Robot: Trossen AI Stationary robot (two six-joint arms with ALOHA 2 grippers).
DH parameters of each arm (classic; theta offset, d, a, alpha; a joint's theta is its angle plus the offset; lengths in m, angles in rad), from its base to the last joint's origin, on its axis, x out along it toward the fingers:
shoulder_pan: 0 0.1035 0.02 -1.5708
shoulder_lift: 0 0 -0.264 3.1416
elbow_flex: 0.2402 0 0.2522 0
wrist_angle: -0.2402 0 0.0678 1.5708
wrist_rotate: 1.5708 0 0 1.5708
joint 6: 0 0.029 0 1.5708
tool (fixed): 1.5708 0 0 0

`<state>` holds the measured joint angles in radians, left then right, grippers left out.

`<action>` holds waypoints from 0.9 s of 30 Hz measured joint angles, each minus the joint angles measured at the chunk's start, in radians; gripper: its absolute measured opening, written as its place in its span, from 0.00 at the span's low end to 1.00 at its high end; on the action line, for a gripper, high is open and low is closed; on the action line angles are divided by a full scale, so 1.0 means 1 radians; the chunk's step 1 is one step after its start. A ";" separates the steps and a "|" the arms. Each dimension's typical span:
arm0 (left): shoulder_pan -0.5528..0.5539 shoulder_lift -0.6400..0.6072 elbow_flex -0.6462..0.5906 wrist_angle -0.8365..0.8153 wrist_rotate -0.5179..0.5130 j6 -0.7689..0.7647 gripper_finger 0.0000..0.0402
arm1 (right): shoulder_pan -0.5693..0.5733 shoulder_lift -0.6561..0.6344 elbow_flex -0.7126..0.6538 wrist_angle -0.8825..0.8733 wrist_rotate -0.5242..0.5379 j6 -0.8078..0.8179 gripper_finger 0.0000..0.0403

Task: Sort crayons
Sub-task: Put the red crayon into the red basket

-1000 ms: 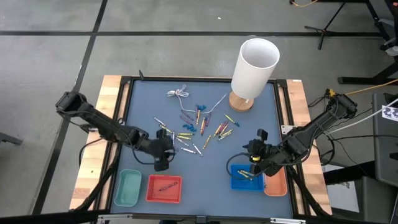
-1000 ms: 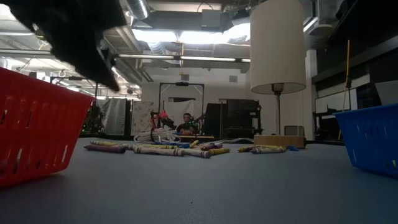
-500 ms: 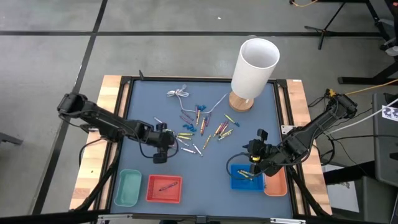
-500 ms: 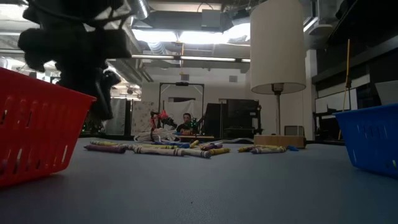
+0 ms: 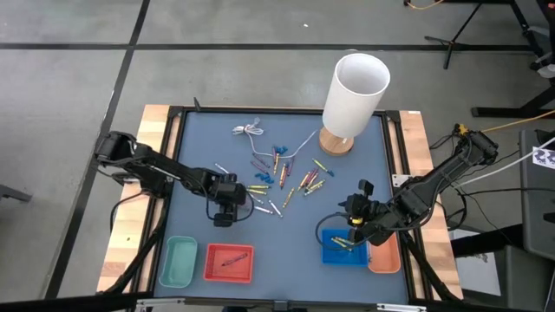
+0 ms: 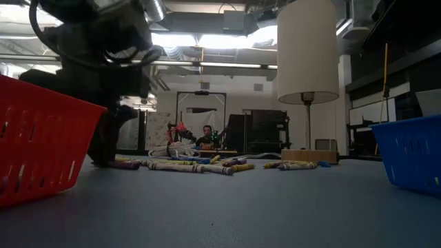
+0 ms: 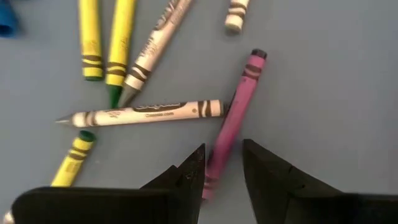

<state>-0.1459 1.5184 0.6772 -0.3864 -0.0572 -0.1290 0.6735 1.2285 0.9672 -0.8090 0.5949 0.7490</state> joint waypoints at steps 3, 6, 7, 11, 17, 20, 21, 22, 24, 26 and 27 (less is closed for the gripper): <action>0.009 0.017 0.002 0.001 0.014 0.008 0.23 | 0.000 0.000 0.000 0.000 0.000 0.000 0.30; 0.018 0.023 0.002 0.000 0.027 0.008 0.23 | 0.000 0.000 0.000 0.000 0.000 0.000 0.30; 0.020 0.023 0.002 0.000 0.028 0.008 0.23 | 0.000 0.000 0.000 0.000 0.000 0.000 0.30; 0.021 0.024 0.002 0.000 0.031 0.007 0.18 | 0.000 0.000 0.000 0.000 0.020 0.000 0.30; 0.021 0.022 0.001 -0.001 0.034 0.006 0.06 | -0.001 0.000 0.000 0.002 0.079 -0.086 0.30; 0.021 0.021 0.001 -0.003 0.029 0.006 0.02 | -0.019 0.000 0.000 0.022 0.075 -0.156 0.30; 0.021 0.022 0.001 -0.003 0.029 0.006 0.01 | -0.029 0.000 0.000 0.038 0.071 -0.174 0.30; 0.021 0.022 0.001 -0.003 0.030 0.006 0.01 | -0.042 0.000 0.000 0.057 0.068 -0.197 0.30; 0.021 0.020 0.001 -0.003 0.038 0.006 0.01 | -0.072 0.000 0.000 0.099 0.067 -0.261 0.30; 0.022 0.011 0.001 -0.003 0.054 0.006 0.02 | -0.106 0.000 0.000 0.143 0.049 -0.337 0.30; 0.022 0.009 0.004 -0.006 0.062 0.006 0.02 | -0.125 0.000 0.000 0.167 0.030 -0.379 0.30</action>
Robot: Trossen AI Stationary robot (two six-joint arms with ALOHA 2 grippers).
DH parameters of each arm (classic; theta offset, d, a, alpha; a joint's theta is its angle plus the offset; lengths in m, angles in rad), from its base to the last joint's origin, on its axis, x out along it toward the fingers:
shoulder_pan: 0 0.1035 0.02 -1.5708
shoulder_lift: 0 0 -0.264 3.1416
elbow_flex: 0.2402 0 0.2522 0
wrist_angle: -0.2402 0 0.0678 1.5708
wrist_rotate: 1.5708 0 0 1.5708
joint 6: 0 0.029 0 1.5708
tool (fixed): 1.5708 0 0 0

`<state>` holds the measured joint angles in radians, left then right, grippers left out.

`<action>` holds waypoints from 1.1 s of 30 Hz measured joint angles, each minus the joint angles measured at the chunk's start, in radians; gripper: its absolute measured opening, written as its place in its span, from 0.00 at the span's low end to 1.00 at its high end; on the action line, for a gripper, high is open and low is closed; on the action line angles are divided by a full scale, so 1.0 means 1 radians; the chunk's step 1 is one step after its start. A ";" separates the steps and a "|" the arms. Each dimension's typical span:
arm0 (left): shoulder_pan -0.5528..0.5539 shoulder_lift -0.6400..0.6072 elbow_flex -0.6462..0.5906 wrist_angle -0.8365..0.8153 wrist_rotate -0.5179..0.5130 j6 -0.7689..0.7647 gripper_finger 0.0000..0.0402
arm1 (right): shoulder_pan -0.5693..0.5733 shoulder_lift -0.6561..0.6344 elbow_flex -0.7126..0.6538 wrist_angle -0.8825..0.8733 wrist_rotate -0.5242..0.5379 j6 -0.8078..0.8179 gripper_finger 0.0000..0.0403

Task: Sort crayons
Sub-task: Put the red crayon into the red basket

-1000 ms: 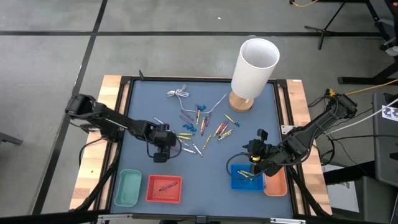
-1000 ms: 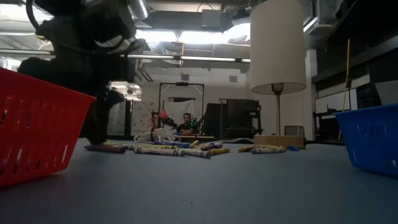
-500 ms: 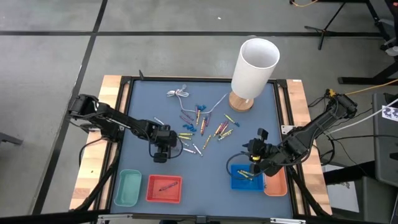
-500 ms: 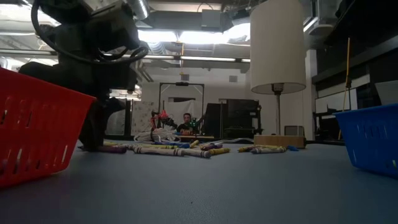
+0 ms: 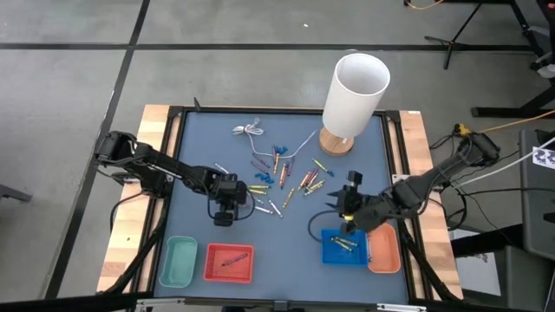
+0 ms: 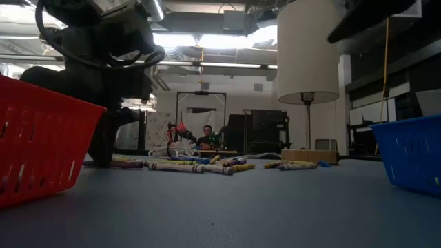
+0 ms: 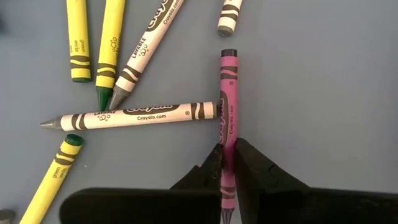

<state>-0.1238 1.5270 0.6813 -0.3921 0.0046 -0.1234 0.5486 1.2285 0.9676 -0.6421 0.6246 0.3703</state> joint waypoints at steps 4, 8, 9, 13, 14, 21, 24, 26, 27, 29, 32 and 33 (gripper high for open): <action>0.000 -0.013 0.039 -0.031 0.011 -0.005 0.01 | -0.079 0.000 0.000 0.083 -0.092 -0.158 0.30; -0.005 -0.023 0.111 -0.038 0.018 -0.006 0.01 | -0.162 0.000 0.000 0.142 -0.196 -0.285 0.30; -0.008 -0.023 0.131 -0.047 0.018 -0.006 0.01 | -0.183 0.000 0.000 0.150 -0.220 -0.312 0.30; -0.029 -0.023 0.220 -0.068 0.027 -0.036 0.01 | -0.256 0.000 0.000 0.177 -0.309 -0.406 0.30; -0.036 -0.023 0.243 -0.087 0.037 -0.058 0.01 | -0.272 0.002 0.000 0.181 -0.330 -0.425 0.30; -0.130 -0.025 0.365 -0.114 0.094 -0.282 0.01 | -0.362 0.066 0.001 0.199 -0.441 -0.554 0.30; -0.188 -0.025 0.369 -0.101 0.077 -0.395 0.01 | -0.386 0.120 0.001 0.239 -0.470 -0.611 0.30; -0.231 -0.025 0.369 -0.102 0.049 -0.481 0.01 | -0.396 0.161 0.001 0.269 -0.486 -0.652 0.30; -0.252 -0.025 0.369 -0.101 0.033 -0.522 0.01 | -0.402 0.183 0.001 0.289 -0.487 -0.675 0.30; -0.299 -0.025 0.369 -0.101 -0.002 -0.598 0.01 | -0.408 0.227 0.001 0.327 -0.487 -0.719 0.30; -0.366 -0.025 0.369 -0.101 -0.044 -0.685 0.01 | -0.414 0.295 0.001 0.382 -0.487 -0.781 0.30; -0.386 -0.025 0.369 -0.101 -0.056 -0.708 0.01 | -0.414 0.315 0.001 0.394 -0.487 -0.801 0.30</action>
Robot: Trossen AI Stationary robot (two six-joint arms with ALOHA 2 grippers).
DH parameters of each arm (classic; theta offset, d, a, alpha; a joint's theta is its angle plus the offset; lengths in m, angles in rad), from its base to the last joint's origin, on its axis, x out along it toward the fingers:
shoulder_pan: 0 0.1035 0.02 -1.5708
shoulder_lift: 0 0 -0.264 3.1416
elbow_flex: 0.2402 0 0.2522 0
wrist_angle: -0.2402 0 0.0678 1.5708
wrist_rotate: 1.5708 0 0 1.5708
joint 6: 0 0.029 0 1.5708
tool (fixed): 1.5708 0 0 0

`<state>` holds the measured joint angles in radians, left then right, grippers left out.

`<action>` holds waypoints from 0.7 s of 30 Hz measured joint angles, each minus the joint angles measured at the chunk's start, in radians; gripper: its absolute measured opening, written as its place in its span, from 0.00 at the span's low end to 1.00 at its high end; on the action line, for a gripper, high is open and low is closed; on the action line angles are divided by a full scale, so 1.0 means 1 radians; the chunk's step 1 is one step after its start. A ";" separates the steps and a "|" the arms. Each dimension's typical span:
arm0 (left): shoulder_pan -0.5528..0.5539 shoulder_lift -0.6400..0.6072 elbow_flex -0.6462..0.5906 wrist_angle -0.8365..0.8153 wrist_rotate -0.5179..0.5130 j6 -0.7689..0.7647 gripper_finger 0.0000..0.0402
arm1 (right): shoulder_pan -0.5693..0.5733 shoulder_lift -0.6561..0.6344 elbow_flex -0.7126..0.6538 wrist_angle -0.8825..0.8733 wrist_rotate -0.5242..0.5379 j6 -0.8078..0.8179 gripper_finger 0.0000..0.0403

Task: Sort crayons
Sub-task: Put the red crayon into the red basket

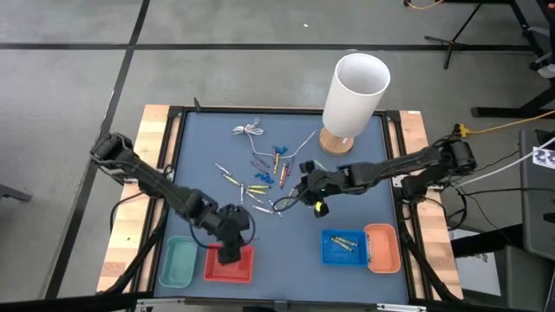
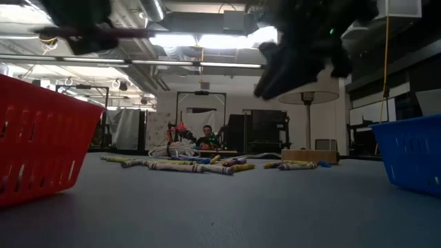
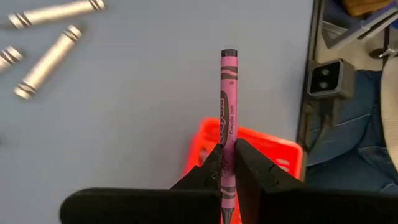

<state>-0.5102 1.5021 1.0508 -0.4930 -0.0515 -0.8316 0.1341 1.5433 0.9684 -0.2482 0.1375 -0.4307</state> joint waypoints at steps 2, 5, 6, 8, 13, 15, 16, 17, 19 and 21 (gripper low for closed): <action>-0.039 0.000 0.000 -0.001 -0.026 -0.046 0.01 | 0.000 0.045 0.000 0.038 0.000 -0.036 0.30; -0.087 0.000 0.000 -0.001 -0.072 -0.089 0.02 | 0.000 0.106 -0.001 0.078 0.000 -0.087 0.30; -0.102 0.000 0.000 -0.003 -0.087 -0.103 0.02 | 0.000 0.125 -0.001 0.094 0.000 -0.100 0.30; -0.123 0.000 0.000 -0.006 -0.108 -0.122 0.02 | 0.000 0.157 -0.002 0.107 0.000 -0.120 0.30; -0.165 0.000 0.000 -0.008 -0.119 -0.195 0.02 | -0.019 0.219 -0.001 0.157 -0.011 -0.133 0.30; -0.177 0.000 0.000 -0.008 -0.119 -0.239 0.02 | -0.030 0.230 -0.001 0.153 -0.025 -0.133 0.30; -0.184 0.000 0.000 -0.008 -0.119 -0.261 0.03 | -0.033 0.236 -0.002 0.156 -0.027 -0.133 0.30; -0.190 0.000 0.000 -0.009 -0.119 -0.278 0.04 | -0.040 0.242 -0.001 0.166 -0.029 -0.133 0.30; -0.199 0.002 0.000 -0.008 -0.120 -0.307 0.07 | -0.053 0.244 -0.002 0.171 -0.040 -0.133 0.30; -0.207 0.009 0.000 -0.008 -0.123 -0.319 0.11 | -0.062 0.244 -0.001 0.193 -0.062 -0.134 0.30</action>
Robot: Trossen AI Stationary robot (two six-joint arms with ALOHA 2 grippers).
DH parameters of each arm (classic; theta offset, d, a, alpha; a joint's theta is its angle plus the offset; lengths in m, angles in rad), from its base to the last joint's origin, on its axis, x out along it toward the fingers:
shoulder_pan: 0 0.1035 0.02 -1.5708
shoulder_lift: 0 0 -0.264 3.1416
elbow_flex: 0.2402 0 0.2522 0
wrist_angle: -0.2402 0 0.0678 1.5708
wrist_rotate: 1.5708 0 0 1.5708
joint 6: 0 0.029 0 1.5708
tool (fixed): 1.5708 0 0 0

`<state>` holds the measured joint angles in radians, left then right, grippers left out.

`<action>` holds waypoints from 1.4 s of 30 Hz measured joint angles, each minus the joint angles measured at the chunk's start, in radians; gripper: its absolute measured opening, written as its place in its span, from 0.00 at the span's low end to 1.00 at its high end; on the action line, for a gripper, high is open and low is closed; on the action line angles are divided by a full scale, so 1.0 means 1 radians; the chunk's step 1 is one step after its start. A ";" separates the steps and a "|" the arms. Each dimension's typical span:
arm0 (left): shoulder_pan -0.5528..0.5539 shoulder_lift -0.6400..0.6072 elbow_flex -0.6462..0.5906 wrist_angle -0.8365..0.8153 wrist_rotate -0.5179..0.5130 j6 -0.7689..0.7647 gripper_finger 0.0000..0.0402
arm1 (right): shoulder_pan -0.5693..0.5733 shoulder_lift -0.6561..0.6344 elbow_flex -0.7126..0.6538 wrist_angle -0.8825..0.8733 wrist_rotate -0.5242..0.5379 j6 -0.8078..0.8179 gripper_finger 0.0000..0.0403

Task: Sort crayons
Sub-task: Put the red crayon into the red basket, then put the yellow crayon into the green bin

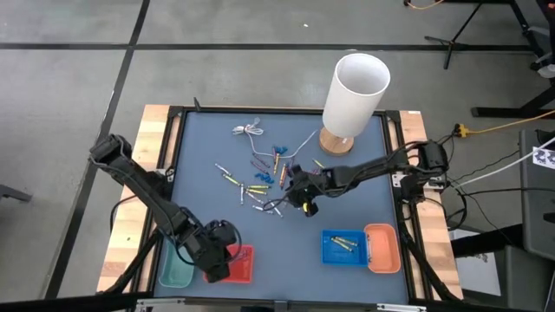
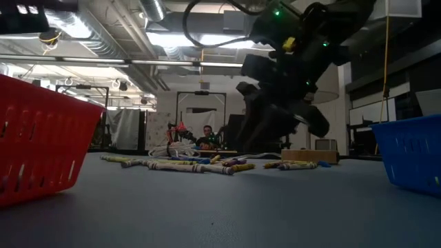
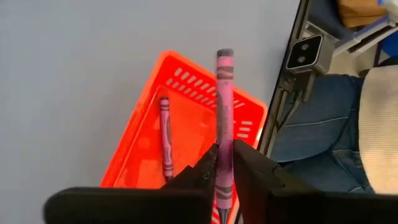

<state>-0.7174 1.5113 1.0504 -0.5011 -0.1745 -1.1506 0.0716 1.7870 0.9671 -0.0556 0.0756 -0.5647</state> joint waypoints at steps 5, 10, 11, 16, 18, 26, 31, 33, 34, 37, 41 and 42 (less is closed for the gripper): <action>-0.004 0.029 0.000 -0.002 -0.001 0.001 0.20 | -0.020 0.000 0.000 0.021 -0.054 0.000 0.30; -0.004 0.051 0.000 -0.003 -0.023 0.009 0.25 | -0.037 0.012 0.000 0.013 -0.096 -0.002 0.30; -0.004 0.053 0.000 -0.002 -0.038 0.009 0.25 | -0.041 0.019 0.000 0.025 -0.098 -0.002 0.30; -0.003 0.053 0.000 -0.001 -0.107 0.009 0.26 | -0.061 0.041 0.001 0.035 -0.141 -0.002 0.30; -0.003 0.054 0.000 -0.001 -0.131 0.009 0.26 | -0.068 0.045 0.000 0.027 -0.153 -0.002 0.30; 0.002 0.054 0.000 0.001 -0.144 0.009 0.26 | -0.102 0.078 0.004 0.010 -0.253 0.012 0.30; 0.002 0.054 0.000 0.001 -0.172 0.011 0.26 | -0.099 0.089 0.003 -0.013 -0.289 0.044 0.30; 0.002 0.054 0.000 0.000 -0.180 0.011 0.26 | -0.099 0.089 0.004 -0.019 -0.289 0.047 0.30; 0.002 0.054 0.000 0.000 -0.182 0.011 0.26 | -0.099 0.089 0.004 -0.019 -0.289 0.048 0.30; 0.002 0.054 0.000 -0.002 -0.185 0.025 0.26 | -0.099 0.089 0.003 -0.020 -0.294 0.048 0.30; 0.002 0.054 0.000 -0.002 -0.201 0.037 0.26 | -0.099 0.089 0.003 -0.020 -0.294 0.060 0.30; 0.002 0.054 0.000 -0.003 -0.214 0.039 0.26 | -0.099 0.089 0.002 -0.019 -0.293 0.068 0.30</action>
<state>-0.7155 1.5650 1.0504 -0.5037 -0.3889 -1.1113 -0.0276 1.8763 0.9695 -0.0750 -0.2176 -0.4969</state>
